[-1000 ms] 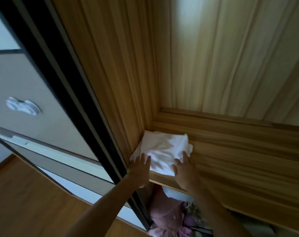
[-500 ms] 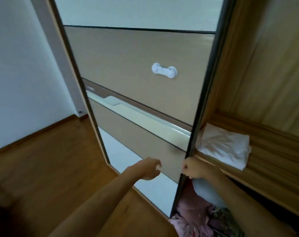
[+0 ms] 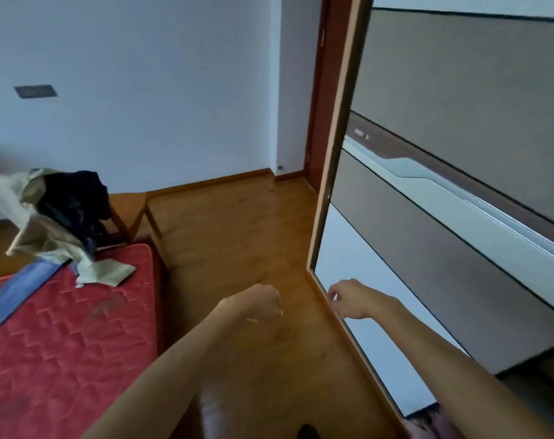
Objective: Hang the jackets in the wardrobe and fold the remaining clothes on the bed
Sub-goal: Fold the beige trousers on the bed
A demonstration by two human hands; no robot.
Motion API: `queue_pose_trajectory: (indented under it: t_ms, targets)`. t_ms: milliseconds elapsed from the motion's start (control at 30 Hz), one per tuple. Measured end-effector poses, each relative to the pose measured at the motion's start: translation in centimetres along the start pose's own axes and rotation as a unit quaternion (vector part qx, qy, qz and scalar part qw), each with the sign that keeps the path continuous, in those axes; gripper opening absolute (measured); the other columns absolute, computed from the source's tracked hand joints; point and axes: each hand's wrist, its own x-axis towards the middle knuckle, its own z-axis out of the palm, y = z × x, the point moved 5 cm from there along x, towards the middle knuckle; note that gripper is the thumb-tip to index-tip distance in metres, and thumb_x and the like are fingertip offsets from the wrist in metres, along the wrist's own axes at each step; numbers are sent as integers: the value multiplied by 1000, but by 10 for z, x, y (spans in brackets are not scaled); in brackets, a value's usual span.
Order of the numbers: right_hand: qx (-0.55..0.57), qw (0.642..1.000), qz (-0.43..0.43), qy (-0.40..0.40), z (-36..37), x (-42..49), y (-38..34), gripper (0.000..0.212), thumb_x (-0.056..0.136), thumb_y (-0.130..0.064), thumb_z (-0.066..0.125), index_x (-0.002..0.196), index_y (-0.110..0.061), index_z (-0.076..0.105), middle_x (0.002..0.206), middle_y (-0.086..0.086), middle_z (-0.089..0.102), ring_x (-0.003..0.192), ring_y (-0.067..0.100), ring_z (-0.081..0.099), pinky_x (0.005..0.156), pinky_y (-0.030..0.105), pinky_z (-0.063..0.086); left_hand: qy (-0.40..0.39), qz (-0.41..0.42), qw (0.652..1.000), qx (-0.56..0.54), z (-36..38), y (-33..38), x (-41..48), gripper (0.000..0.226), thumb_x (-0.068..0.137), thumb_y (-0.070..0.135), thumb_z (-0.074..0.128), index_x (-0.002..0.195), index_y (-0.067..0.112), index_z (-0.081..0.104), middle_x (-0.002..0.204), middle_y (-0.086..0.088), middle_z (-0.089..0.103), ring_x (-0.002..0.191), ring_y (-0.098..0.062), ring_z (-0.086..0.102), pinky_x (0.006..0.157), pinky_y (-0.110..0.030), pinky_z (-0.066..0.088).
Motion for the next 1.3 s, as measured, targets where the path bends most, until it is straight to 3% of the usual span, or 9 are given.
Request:
queue_pose_trajectory:
  t_ms: [267, 400, 467, 533, 633, 733, 1067, 1200, 1300]
  targets:
    - [-99, 980, -132, -112, 17, 115, -162, 21, 100, -26, 53, 118, -24, 64, 117, -1, 63, 94, 12, 63, 83, 27, 55, 30, -153, 986, -60, -28, -179, -45, 33, 97, 32, 53, 120, 14, 67, 121, -6, 68, 113, -26, 64, 96, -36, 52]
    - [-117, 967, -171, -150, 25, 186, -231, 23, 100, -26, 53, 120, -24, 63, 111, -4, 63, 88, 6, 65, 73, 21, 54, 39, -227, 970, -76, -51, -258, -68, 29, 96, 29, 52, 114, 15, 68, 112, -8, 68, 93, -20, 64, 77, -31, 53]
    - [-108, 965, -177, -162, 24, 218, -264, 21, 99, -27, 54, 117, -26, 65, 107, -6, 65, 87, 5, 67, 71, 20, 53, 28, -266, 961, -73, -64, -295, -80, 30, 97, 24, 49, 117, 10, 67, 118, -11, 67, 102, -26, 65, 73, -27, 50]
    - [-103, 960, -192, -175, 21, 246, -297, 21, 98, -27, 55, 116, -25, 66, 105, -5, 67, 87, 6, 68, 77, 24, 56, 31, -314, 945, -84, -81, -331, -92, 33, 98, 24, 51, 125, 10, 63, 127, -11, 63, 113, -28, 62, 84, -30, 51]
    - [-106, 951, -220, -187, 15, 285, -343, 21, 97, -24, 55, 114, -22, 67, 103, -2, 70, 87, 8, 70, 84, 28, 58, 65, -335, 933, -116, -105, -372, -103, 32, 100, 20, 49, 131, 12, 55, 126, -7, 61, 111, -25, 63, 79, -28, 49]
    - [-113, 945, -230, -202, 17, 317, -385, 21, 95, -21, 55, 112, -20, 68, 100, -1, 72, 87, 10, 71, 85, 30, 58, 70, -352, 918, -167, -110, -407, -109, 35, 99, 25, 51, 133, 19, 54, 124, -2, 62, 103, -20, 63, 85, -31, 53]
    - [-191, 917, -259, -234, 39, 439, -528, 21, 95, -21, 54, 111, -19, 67, 100, 2, 72, 88, 14, 72, 67, 20, 53, 75, -408, 880, -232, -138, -569, -95, 35, 99, 28, 48, 127, 14, 62, 121, -9, 67, 102, -25, 67, 85, -33, 54]
    - [-241, 909, -259, -219, 36, 480, -591, 25, 97, -21, 53, 119, -21, 64, 105, -2, 65, 87, 13, 68, 72, 23, 54, 117, -431, 847, -288, -159, -646, -90, 34, 97, 28, 56, 127, 15, 64, 127, -6, 65, 115, -24, 63, 94, -32, 53]
    - [-261, 904, -275, -199, 29, 509, -642, 32, 98, -25, 54, 129, -21, 60, 119, 0, 61, 92, 12, 64, 81, 27, 55, 116, -410, 853, -300, -174, -697, -88, 34, 95, 29, 53, 123, 13, 65, 123, -6, 66, 110, -25, 64, 90, -34, 52]
